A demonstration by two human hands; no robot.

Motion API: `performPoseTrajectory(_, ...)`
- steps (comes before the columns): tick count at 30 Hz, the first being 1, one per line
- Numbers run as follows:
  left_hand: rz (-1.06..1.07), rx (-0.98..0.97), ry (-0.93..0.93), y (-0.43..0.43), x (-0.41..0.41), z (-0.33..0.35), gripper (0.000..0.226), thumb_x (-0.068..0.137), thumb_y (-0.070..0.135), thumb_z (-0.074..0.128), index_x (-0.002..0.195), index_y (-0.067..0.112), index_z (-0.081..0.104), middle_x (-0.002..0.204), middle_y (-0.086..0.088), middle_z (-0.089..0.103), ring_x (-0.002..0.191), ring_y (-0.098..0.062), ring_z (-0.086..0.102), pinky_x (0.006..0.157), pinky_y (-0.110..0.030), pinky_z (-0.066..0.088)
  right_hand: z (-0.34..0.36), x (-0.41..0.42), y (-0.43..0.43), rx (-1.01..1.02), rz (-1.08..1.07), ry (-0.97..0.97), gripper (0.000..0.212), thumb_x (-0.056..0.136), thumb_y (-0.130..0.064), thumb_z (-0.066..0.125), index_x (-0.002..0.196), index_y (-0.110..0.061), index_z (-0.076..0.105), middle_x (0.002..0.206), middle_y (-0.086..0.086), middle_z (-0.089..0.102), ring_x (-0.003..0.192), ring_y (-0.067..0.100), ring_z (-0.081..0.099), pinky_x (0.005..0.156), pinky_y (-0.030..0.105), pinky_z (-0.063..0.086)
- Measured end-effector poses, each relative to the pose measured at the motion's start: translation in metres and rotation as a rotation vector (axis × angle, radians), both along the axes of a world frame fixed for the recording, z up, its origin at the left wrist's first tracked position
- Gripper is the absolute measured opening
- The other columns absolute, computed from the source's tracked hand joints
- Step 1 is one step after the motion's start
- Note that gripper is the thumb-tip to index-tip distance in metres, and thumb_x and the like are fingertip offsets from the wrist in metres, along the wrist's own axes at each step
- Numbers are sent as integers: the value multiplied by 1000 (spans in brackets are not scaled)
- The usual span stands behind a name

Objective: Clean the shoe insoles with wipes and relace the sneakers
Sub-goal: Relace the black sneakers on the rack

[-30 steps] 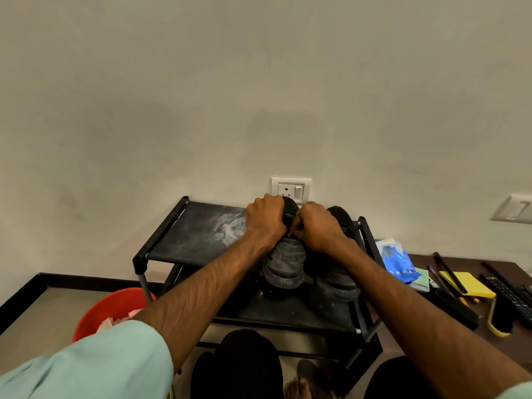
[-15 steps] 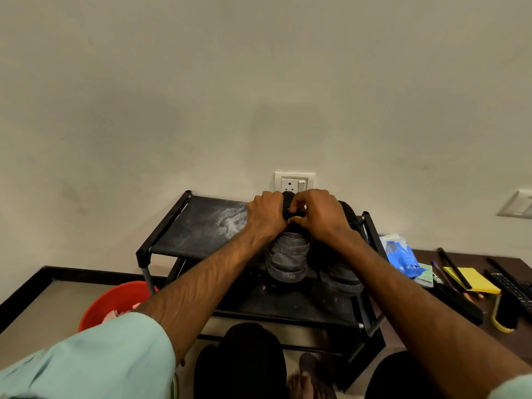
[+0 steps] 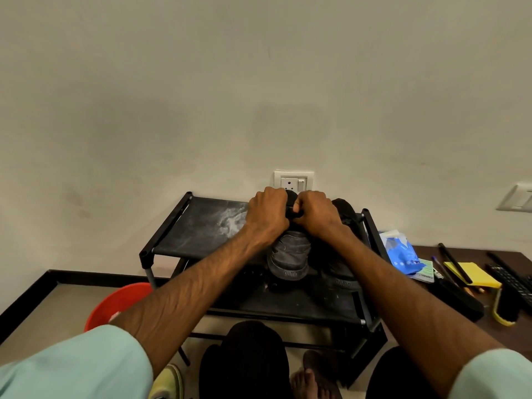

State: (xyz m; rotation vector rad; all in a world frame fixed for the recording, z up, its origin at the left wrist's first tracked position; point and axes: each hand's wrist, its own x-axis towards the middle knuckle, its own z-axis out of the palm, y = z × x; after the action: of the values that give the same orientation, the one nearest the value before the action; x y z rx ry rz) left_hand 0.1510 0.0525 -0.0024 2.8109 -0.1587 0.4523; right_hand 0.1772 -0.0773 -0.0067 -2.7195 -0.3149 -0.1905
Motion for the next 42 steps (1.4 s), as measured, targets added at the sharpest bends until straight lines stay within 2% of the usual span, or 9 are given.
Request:
performPoseTrajectory(4,48,-56,33,1,3,1,33,76,24,85,100,7,69,93,-9,68,87,-26,67,73,-36,58,10,0,-13,121,84,141,23,73,-18,90,87,-19,72,90,-4,69,83,11,63,72,23,53)
performPoseTrajectory(8,77,-148,87,1,8,-1,39,73,33,86,97,9,67,89,-8,65,86,-27,66,72,-38,58,19,-7,-22,144,126,130,17,81,-22,86,94,-14,78,89,-4,72,79,6,64,67,15,47)
performPoseTrajectory(12,89,-128,104,1,10,-6,38,75,32,82,98,9,62,87,-7,60,88,-29,66,67,-36,55,16,-8,-18,105,112,43,5,83,-15,83,85,-14,79,87,0,75,76,7,67,77,25,57)
performPoseTrajectory(16,87,-53,105,2,12,-7,42,77,35,80,105,9,63,99,-10,65,92,-29,66,68,-35,49,14,-7,-6,7,73,-31,13,77,-12,84,74,-16,71,81,2,71,76,18,68,78,37,61)
performPoseTrajectory(20,95,-61,163,5,14,-8,42,78,36,81,107,10,62,91,-5,58,87,-25,62,67,-34,47,14,-5,2,-14,14,-52,13,75,-8,82,74,-13,70,80,3,70,76,21,68,78,40,61)
performPoseTrajectory(30,6,-400,412,23,8,3,19,82,16,82,81,14,64,79,0,61,66,-12,63,64,-23,57,26,-14,-21,96,112,107,52,75,-15,90,121,-12,66,102,2,70,92,17,68,81,26,54)
performPoseTrajectory(34,16,-511,314,27,-5,-1,23,80,12,83,96,12,67,92,-4,68,80,-18,70,73,-28,60,22,-29,-32,188,93,34,41,85,-7,79,124,-10,66,104,4,70,91,15,68,77,17,51)
performPoseTrajectory(38,12,-503,193,30,-19,-10,48,80,22,85,120,13,60,111,-1,66,96,-13,63,69,-13,43,17,-51,-38,274,59,-76,31,89,1,69,119,-10,69,105,1,70,92,12,66,82,14,52)
performPoseTrajectory(42,-46,-564,133,31,-37,-12,50,84,30,80,125,16,55,122,0,61,94,-13,64,65,-11,41,8,-73,-36,286,40,-124,30,90,3,65,113,-13,72,104,0,71,83,-1,59,66,-2,43)
